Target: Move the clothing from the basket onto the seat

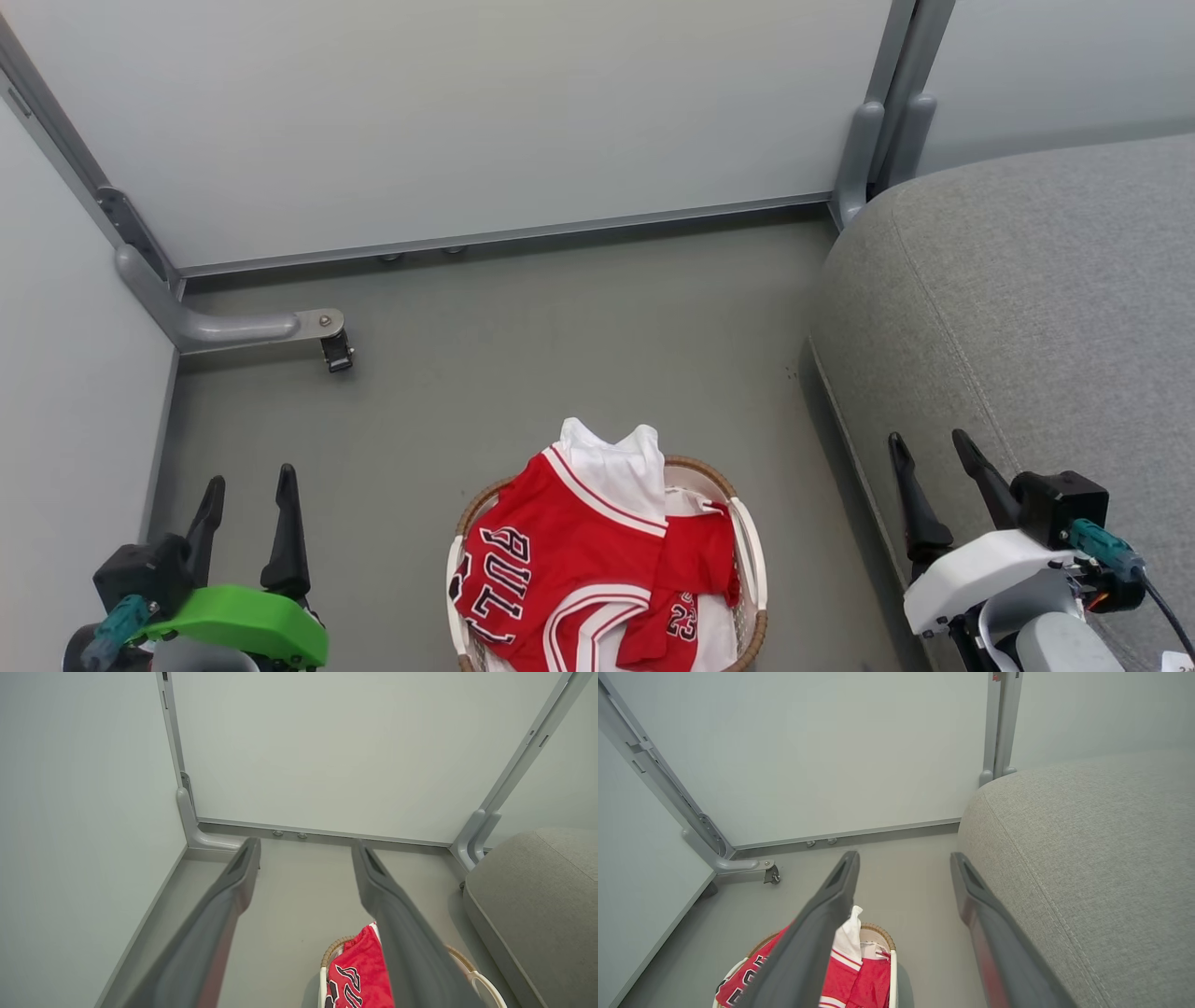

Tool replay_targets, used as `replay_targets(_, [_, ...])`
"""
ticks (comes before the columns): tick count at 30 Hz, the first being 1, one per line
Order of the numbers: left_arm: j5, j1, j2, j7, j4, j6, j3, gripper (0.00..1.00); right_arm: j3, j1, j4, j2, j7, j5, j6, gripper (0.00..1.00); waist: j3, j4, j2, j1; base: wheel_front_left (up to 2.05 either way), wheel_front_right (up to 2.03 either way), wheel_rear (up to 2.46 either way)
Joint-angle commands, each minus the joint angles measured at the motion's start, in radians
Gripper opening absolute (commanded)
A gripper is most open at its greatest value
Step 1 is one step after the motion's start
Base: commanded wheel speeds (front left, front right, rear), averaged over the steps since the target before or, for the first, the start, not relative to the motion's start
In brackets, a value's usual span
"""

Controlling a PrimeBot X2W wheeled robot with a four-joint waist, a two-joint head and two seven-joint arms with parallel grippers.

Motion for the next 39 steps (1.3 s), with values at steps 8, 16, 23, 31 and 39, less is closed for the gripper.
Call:
replay_targets(8, [0.057, 0.022, 0.011, -0.022, -0.005, -0.004, -0.019, 1.0, -0.003, -0.001, 0.003, 0.009, -0.026, -0.083, 0.005, 1.0, 0.004, -0.003, 0.0, 0.0, 0.0, 0.0, 0.0])
replay_targets(16, [0.098, -0.014, 0.034, -0.041, -0.011, -0.004, -0.07, 1.0, 0.0, -0.046, -0.031, 0.014, -0.04, -0.148, 0.005, 1.0, 0.066, -0.025, 0.0, 0.0, 0.0, 0.0, 0.0])
replay_targets(23, [0.089, -0.104, 0.064, -0.054, 0.023, -0.004, -0.152, 1.0, 0.023, -0.14, -0.099, 0.03, -0.054, -0.201, 0.005, 1.0, 0.221, -0.079, 0.0, 0.0, 0.0, 0.0, 0.0])
replay_targets(31, [0.095, -0.246, 0.134, -0.067, 0.09, -0.004, -0.291, 1.0, 0.063, -0.219, -0.184, 0.046, -0.068, -0.242, 0.004, 1.0, 0.406, -0.163, 0.0, 0.0, 0.0, 0.0, 0.0])
replay_targets(39, [0.054, -0.39, 0.18, -0.071, 0.234, -0.004, -0.429, 1.0, 0.104, -0.248, -0.261, 0.048, -0.071, -0.167, 0.003, 1.0, 0.545, -0.228, 0.0, 0.0, 0.0, 0.0, 0.0])
